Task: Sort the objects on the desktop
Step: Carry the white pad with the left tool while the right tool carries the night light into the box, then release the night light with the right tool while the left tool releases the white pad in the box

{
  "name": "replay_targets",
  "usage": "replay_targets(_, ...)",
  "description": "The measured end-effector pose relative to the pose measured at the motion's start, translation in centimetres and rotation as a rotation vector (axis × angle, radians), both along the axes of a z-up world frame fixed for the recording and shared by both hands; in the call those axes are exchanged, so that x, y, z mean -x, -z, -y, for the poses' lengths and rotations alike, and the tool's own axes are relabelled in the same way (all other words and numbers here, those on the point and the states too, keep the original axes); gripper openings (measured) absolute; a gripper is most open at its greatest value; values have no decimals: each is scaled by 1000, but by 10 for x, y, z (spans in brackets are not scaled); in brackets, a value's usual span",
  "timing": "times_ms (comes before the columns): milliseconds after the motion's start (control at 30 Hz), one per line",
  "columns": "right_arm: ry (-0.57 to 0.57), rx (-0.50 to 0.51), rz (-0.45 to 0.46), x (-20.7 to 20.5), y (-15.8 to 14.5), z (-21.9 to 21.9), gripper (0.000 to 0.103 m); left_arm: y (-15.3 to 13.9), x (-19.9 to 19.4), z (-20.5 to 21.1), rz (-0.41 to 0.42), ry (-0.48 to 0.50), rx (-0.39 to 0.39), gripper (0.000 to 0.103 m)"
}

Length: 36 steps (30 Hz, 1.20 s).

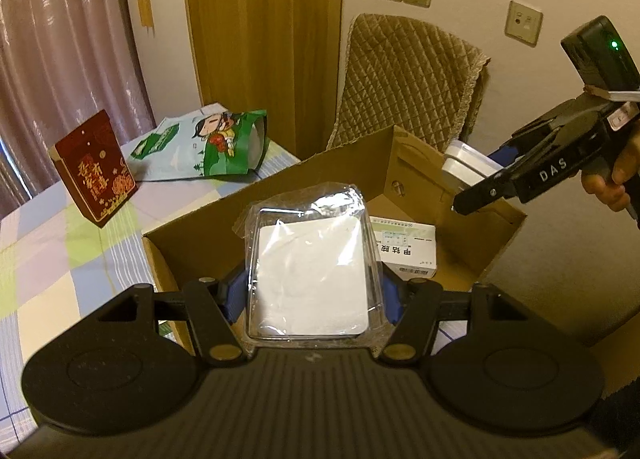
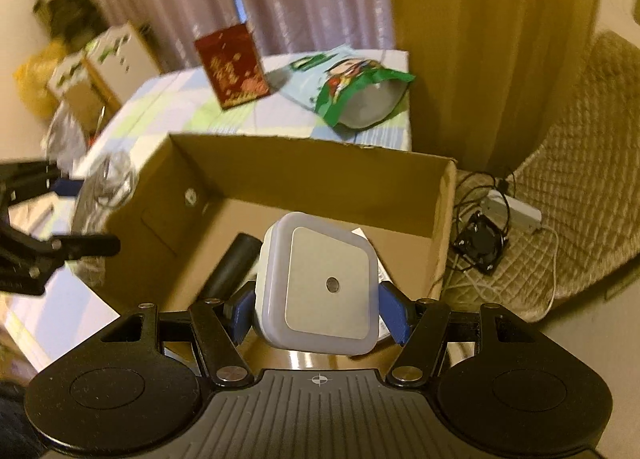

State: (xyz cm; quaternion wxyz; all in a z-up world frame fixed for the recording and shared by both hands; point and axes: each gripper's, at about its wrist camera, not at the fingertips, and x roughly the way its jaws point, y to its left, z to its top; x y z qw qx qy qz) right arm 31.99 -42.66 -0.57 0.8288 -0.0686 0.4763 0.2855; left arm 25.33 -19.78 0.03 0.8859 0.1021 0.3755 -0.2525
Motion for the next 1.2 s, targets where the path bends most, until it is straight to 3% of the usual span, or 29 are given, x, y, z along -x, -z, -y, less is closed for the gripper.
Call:
replay_targets(467, -276, 239, 51, -43, 44, -39, 64, 20, -24, 10, -62, -45, -4, 60)
replay_targets(833, -342, 351, 109, -63, 71, -52, 64, 29, -39, 11, -86, -79, -2, 60)
replay_targets(1200, -327, 363, 138, -65, 61, -44, 64, 35, -45, 13, -104, -74, -7, 60)
